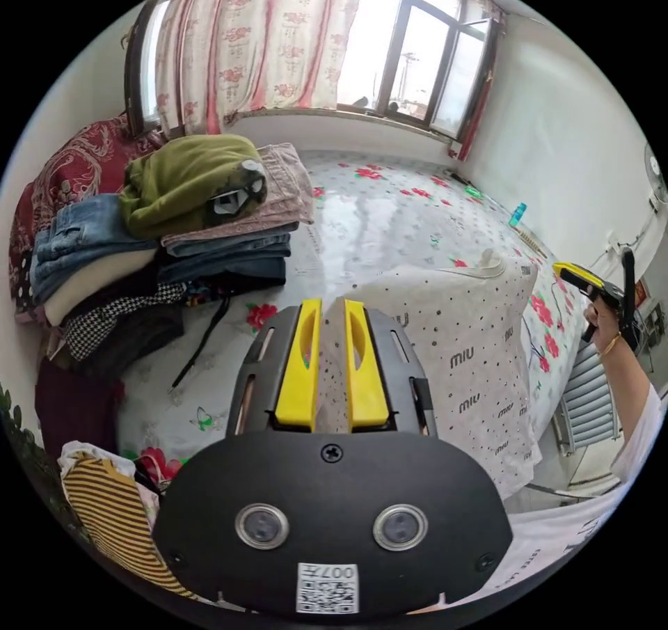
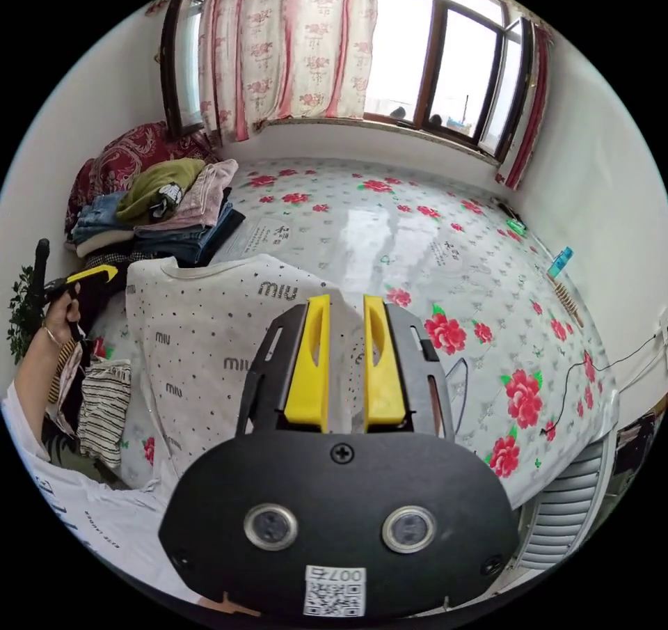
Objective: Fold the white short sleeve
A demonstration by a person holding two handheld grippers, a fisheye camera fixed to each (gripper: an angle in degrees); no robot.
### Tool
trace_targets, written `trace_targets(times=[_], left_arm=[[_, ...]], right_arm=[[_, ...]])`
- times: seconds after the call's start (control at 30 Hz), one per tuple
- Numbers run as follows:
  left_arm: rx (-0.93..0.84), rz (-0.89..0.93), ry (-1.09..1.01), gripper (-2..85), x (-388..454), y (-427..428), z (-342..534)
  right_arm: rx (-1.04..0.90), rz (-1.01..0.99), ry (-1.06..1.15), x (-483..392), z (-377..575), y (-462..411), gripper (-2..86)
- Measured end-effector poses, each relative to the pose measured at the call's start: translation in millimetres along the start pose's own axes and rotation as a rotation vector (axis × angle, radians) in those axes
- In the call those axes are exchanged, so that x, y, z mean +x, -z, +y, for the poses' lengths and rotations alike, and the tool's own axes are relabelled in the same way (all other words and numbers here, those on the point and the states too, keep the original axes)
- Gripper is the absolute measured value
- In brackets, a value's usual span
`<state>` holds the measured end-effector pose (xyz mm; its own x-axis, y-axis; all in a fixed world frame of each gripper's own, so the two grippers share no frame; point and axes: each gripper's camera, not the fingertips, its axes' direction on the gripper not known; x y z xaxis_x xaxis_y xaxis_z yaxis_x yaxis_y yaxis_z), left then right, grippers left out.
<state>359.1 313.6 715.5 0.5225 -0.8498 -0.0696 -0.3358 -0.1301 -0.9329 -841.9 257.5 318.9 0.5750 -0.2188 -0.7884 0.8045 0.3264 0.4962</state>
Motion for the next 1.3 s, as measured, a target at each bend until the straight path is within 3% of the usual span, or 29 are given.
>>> trace_targets(times=[0.13, 0.23, 0.4, 0.63, 0.83, 0.97, 1.1, 1.3], left_arm=[[-0.024, 0.026, -0.001, 8.2, -2, -3, 69], [-0.154, 0.109, -0.084, 7.5, 22, -21, 160], [-0.364, 0.271, -0.168, 6.2, 72, -39, 274], [-0.349, 0.408, -0.339, 8.5, 109, -41, 264], [-0.519, 0.689, -0.409, 7.4, 139, -60, 261], [-0.59, 0.63, -0.428, 6.7, 167, -58, 294], [-0.534, 0.507, -0.196, 4.4, 171, -43, 313], [-0.475, 0.293, -0.01, 4.7, 173, -20, 304]], right_arm=[[-0.008, -0.081, -0.059, -6, 30, -13, 2.6], [-0.083, -0.173, -0.013, -29, 122, -32, 3.4], [-0.445, -0.168, -0.041, -65, 315, -68, 5.0], [-0.644, -0.162, 0.0, -107, 361, -94, 7.8], [-0.557, -0.138, 0.123, -127, 365, -84, 8.1], [-0.46, -0.175, 0.087, -84, 349, -63, 6.8], [-0.292, -0.046, 0.115, -20, 304, -44, 5.5], [-0.329, -0.043, 0.066, 51, 251, -104, 3.8]])
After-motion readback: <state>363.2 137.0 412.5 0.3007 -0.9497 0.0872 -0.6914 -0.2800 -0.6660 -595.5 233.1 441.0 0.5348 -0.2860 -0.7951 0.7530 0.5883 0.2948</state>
